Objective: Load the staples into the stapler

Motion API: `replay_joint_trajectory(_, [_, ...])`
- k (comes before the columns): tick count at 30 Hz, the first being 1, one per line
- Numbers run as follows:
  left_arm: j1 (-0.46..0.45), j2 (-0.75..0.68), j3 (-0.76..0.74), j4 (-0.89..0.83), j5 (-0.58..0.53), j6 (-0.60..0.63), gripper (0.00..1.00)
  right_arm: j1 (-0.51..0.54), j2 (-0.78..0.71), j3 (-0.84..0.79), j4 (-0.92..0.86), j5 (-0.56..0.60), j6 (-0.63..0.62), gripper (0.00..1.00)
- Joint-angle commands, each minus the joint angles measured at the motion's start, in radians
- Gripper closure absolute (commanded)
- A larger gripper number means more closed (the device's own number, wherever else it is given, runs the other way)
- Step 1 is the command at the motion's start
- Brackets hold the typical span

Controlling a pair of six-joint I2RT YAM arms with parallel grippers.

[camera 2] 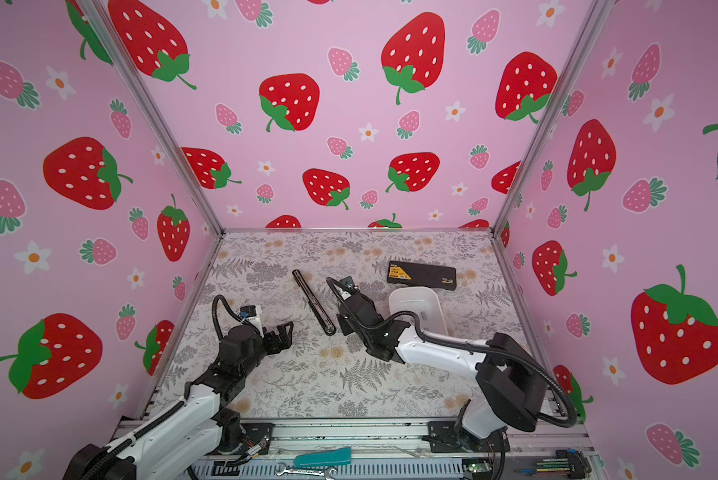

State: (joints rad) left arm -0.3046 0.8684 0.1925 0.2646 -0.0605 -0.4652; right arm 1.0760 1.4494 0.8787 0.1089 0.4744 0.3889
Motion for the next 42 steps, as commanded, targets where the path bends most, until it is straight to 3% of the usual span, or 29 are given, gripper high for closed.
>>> replay_joint_trajectory(1, [0.004,0.028,0.072,0.002,-0.023,0.028,0.01,-0.036,-0.090,-0.083,-0.097,0.146,0.065,0.62])
replay_joint_trajectory(5, [0.004,0.076,0.091,0.048,-0.037,0.070,0.01,-0.149,-0.168,-0.157,-0.169,0.115,0.135,0.66])
replay_joint_trajectory(12, [0.005,0.227,0.184,0.075,-0.153,0.129,0.01,-0.301,-0.272,-0.261,-0.199,0.027,0.137,0.67])
replay_joint_trajectory(18, [0.017,0.401,0.313,0.127,-0.182,0.173,0.01,-0.368,-0.180,-0.251,-0.163,-0.063,0.105,0.68])
replay_joint_trajectory(19, [0.036,0.428,0.327,0.131,-0.146,0.171,0.01,-0.374,-0.152,-0.240,-0.160,-0.069,0.098,0.68])
replay_joint_trajectory(21, [0.133,0.492,0.333,0.166,0.061,0.127,0.01,-0.391,-0.078,-0.204,-0.175,-0.060,0.091,0.69])
replay_joint_trajectory(23, [0.182,0.496,0.297,0.237,0.144,0.091,0.01,-0.422,-0.009,-0.165,-0.201,-0.068,0.087,0.73])
replay_joint_trajectory(25, [0.183,0.443,0.249,0.279,0.081,0.089,0.01,-0.458,0.042,-0.123,-0.223,-0.110,0.071,0.77])
replay_joint_trajectory(28, [0.203,0.403,0.188,0.311,-0.006,0.028,0.01,-0.482,0.088,-0.085,-0.215,-0.156,0.049,0.75])
replay_joint_trajectory(36, [0.289,0.486,0.234,0.305,0.177,-0.026,0.01,-0.508,0.157,-0.035,-0.207,-0.195,0.088,0.74])
replay_joint_trajectory(42, [0.305,0.455,0.184,0.356,0.163,-0.048,0.01,-0.516,0.120,-0.082,-0.214,-0.151,0.114,0.70])
